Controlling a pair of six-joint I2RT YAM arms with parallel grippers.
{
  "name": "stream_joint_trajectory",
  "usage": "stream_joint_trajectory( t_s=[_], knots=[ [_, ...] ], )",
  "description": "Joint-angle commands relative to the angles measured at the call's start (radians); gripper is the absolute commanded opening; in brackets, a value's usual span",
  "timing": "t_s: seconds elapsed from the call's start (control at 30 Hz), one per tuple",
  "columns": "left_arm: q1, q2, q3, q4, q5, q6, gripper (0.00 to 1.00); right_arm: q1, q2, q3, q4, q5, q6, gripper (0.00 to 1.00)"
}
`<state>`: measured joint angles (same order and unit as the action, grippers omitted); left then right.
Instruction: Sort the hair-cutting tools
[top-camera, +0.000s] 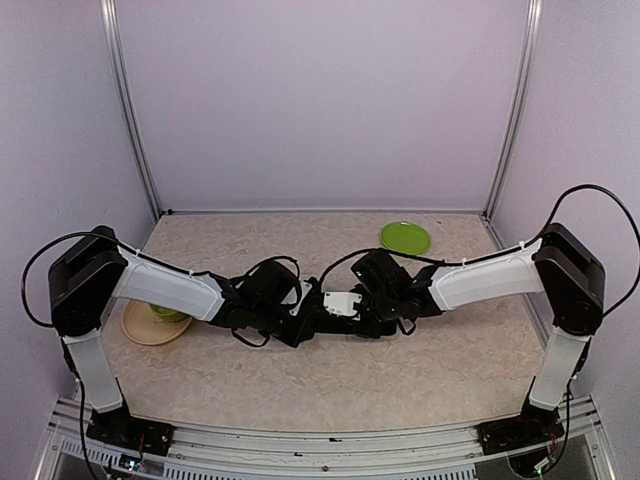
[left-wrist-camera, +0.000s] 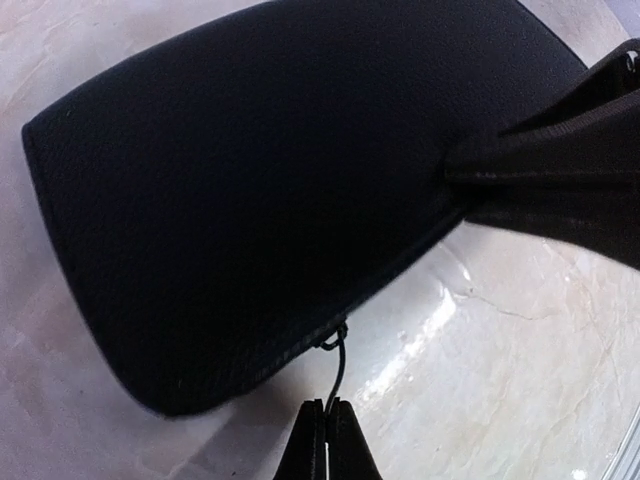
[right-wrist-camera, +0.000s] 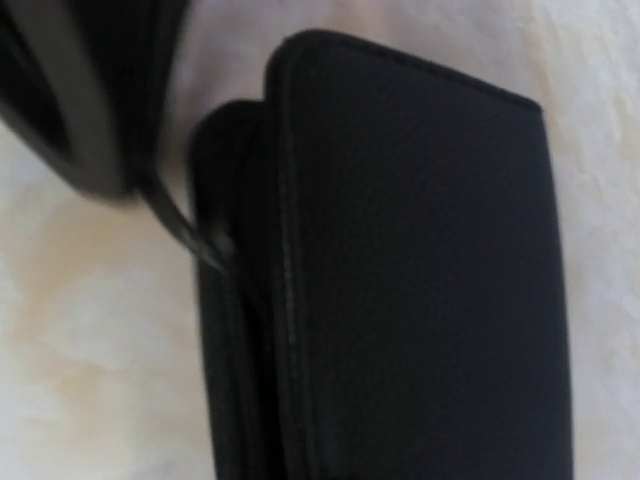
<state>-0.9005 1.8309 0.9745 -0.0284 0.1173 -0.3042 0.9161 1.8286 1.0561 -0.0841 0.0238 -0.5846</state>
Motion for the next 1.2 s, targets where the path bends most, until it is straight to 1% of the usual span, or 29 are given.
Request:
stream_joint_trajectory(
  t_s=[0.0,0.07,0.1,0.2,0.33,0.43,0.53,0.6,0.67,0.83,0.93,1.03,1.1,1.17],
  knots=[
    [-0.027,0.024,0.060,0.017,0.043,-0.001,0.00,0.006,-0.048,0.006,-0.231,-0.262,0.077,0.18],
    [-0.024,0.014,0.063,-0.010,0.015,0.013,0.00,-0.003,-0.114,0.000,-0.260,-0.300,0.076,0.31],
    [-0.020,0.007,0.060,-0.022,0.001,0.019,0.00,-0.017,-0.147,0.001,-0.268,-0.315,0.070,0.35],
    [-0.001,-0.006,0.050,-0.049,-0.035,0.034,0.00,-0.089,-0.207,0.025,-0.285,-0.340,0.048,0.41],
    [0.034,0.000,0.067,-0.104,-0.093,0.058,0.00,-0.179,-0.196,0.032,-0.251,-0.311,0.012,0.47],
    [0.043,0.001,0.076,-0.120,-0.112,0.079,0.00,-0.243,-0.144,0.033,-0.206,-0.312,0.011,0.49],
    [0.052,0.006,0.085,-0.129,-0.120,0.093,0.00,-0.277,-0.068,0.067,-0.192,-0.325,0.017,0.52],
    [0.059,0.007,0.089,-0.132,-0.131,0.097,0.00,-0.285,0.000,0.118,-0.235,-0.364,0.034,0.54],
    [0.069,0.010,0.098,-0.137,-0.147,0.101,0.00,-0.286,0.031,0.143,-0.277,-0.415,0.040,0.55],
    [0.099,0.040,0.140,-0.162,-0.196,0.121,0.00,-0.286,0.009,0.101,-0.382,-0.593,0.015,0.55],
    [0.115,0.056,0.159,-0.155,-0.195,0.134,0.00,-0.279,-0.025,0.058,-0.444,-0.688,-0.004,0.54],
    [0.118,0.079,0.186,-0.145,-0.182,0.151,0.00,-0.227,-0.055,0.015,-0.498,-0.748,-0.041,0.54],
    [0.118,0.097,0.203,-0.130,-0.179,0.162,0.00,-0.186,-0.051,0.024,-0.565,-0.786,-0.093,0.55],
    [0.118,0.117,0.219,-0.118,-0.178,0.172,0.00,-0.167,-0.046,0.042,-0.593,-0.801,-0.105,0.55]
  ],
)
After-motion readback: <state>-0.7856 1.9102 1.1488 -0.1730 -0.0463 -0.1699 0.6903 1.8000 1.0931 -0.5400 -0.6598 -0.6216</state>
